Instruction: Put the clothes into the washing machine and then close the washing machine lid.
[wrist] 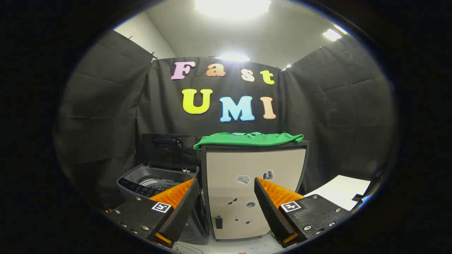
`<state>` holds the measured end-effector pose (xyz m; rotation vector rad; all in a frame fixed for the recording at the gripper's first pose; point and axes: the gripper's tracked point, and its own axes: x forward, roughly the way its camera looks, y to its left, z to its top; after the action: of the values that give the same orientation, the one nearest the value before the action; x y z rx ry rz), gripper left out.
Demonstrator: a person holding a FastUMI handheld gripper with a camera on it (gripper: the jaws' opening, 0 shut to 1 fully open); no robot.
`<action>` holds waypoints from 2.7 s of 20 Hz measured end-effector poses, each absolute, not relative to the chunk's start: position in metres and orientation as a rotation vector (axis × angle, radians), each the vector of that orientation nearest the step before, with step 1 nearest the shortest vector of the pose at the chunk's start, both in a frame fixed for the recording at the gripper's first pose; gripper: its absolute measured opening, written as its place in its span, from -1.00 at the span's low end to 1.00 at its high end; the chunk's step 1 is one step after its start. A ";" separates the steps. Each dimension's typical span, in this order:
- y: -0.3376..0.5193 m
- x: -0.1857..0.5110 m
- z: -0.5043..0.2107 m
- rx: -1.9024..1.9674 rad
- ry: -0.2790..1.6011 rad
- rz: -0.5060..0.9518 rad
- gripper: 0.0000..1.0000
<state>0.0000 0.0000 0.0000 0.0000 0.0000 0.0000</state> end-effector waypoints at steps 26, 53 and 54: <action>-0.028 -0.002 0.047 0.000 -0.046 -0.002 0.92; -0.080 0.187 0.210 0.021 -0.056 0.019 0.93; -0.083 0.195 0.211 0.024 -0.053 0.015 0.93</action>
<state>0.1948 -0.0826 0.2114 0.0238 -0.0527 0.0152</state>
